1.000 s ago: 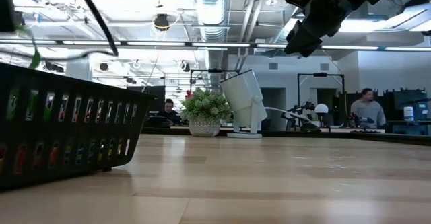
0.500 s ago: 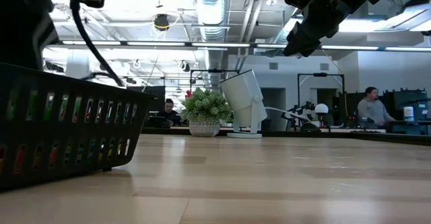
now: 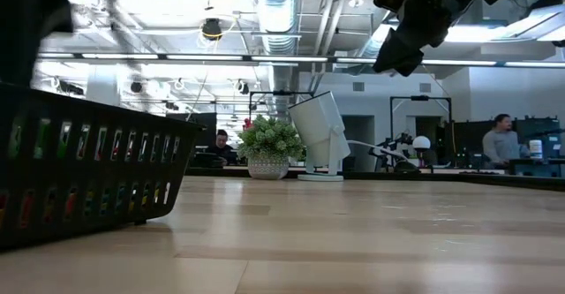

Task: Pick and place items into bin
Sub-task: Return to Home Position

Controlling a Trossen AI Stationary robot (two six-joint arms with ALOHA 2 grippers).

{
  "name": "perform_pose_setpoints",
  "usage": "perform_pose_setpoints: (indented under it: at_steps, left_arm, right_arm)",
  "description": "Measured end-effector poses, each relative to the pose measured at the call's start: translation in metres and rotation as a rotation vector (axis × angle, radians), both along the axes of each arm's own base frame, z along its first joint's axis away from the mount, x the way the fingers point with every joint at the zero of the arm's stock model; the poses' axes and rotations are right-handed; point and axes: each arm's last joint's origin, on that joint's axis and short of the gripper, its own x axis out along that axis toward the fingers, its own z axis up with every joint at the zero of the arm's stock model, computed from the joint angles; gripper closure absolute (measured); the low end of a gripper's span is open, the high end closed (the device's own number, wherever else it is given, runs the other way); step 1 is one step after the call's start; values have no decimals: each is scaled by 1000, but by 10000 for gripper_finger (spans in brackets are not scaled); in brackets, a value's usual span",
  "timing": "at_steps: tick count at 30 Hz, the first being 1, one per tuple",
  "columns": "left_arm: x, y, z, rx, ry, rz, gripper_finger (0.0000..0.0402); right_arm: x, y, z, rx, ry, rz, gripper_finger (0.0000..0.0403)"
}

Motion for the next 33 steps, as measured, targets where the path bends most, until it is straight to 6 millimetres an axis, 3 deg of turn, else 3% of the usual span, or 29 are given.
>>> perform_pose_setpoints:
  at_steps: [7, 10, 13, 15, 19, 23, 28, 30, 33]
  left_arm:
    - [12, 23, 69, 369, -86, -86, 265]
    - [4, 37, 103, 539, -36, -107, 265]
    - [-4, 44, 129, 650, -124, -212, 265]
    - [-13, 50, 151, 668, -184, -291, 265]
    - [-42, 77, 184, 715, -272, -247, 265]
    - [-86, 112, 219, 804, -426, -178, 265]
    - [-142, 154, 224, 820, -523, -99, 265]
    - [-163, 168, 212, 797, -547, -65, 265]
    - [-184, 181, 180, 712, -617, 17, 265]
  right_arm:
    - [0, 0, 0, 2, 1, -2, 317]
    - [1, -1, 2, 17, -7, -20, 317]
    - [1, -4, 12, 53, -4, -56, 317]
    - [-1, -7, 26, 77, 5, -54, 317]
    - [-16, -9, 59, 56, 9, -27, 317]
    - [-43, -9, 91, -31, -92, 30, 317]
    - [-102, -14, 119, -107, -238, 16, 317]
    - [-124, -15, 121, -128, -274, 4, 317]
    - [-158, -10, 107, -113, -378, 65, 317]
